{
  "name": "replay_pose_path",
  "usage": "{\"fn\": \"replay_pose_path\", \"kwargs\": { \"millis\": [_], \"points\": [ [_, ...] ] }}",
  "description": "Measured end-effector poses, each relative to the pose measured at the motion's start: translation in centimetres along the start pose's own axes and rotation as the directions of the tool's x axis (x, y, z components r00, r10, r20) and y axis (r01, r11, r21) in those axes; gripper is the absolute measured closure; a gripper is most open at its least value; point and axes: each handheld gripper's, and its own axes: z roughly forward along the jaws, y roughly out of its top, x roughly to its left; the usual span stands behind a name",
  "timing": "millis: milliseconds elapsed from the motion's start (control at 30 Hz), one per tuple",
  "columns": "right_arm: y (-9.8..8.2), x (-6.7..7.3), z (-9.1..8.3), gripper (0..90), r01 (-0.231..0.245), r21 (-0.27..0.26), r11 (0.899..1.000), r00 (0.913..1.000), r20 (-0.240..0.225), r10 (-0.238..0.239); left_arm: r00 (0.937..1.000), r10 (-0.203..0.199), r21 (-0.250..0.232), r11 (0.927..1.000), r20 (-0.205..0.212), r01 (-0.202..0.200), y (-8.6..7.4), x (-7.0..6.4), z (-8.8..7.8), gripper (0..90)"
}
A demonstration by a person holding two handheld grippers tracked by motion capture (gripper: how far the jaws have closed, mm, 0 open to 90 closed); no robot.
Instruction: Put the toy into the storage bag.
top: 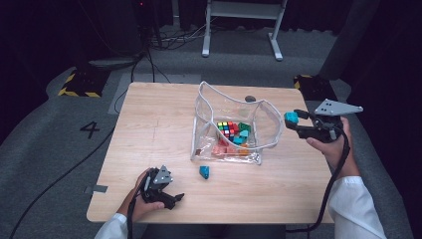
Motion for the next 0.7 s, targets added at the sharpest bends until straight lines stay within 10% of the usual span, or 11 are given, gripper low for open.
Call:
{"fn": "replay_pose_path", "kwargs": {
  "millis": [700],
  "points": [
    [4.2, 2.1, 6.4, 47.6, 0.046, 0.080, 0.996, 0.9959, -0.082, -0.039, 1.0000, -0.001, 0.001, 1.0000, 0.000, 0.001, 0.0, 0.0, 0.0, 7.5]
  ]
}}
